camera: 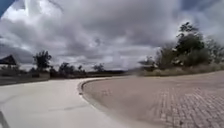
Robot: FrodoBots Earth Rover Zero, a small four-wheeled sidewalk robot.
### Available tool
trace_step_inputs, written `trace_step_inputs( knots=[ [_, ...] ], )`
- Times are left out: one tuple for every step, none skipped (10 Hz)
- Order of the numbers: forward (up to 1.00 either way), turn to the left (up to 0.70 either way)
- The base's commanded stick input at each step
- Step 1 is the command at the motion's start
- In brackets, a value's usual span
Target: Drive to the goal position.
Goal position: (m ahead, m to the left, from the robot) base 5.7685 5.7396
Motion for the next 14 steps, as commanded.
trace_step_inputs(
  knots=[
    [-0.69, -0.14],
    [-0.69, -0.14],
    [-0.69, -0.14],
    [-0.69, -0.14],
    [-0.69, -0.14],
    [-0.69, -0.14],
    [-0.69, -0.14],
    [-0.69, -0.14],
    [-0.69, -0.14],
    [-0.69, -0.14],
    [-0.69, -0.14],
    [-0.69, -0.14],
    [-0.69, -0.14],
    [-0.60, -0.06]
  ],
)
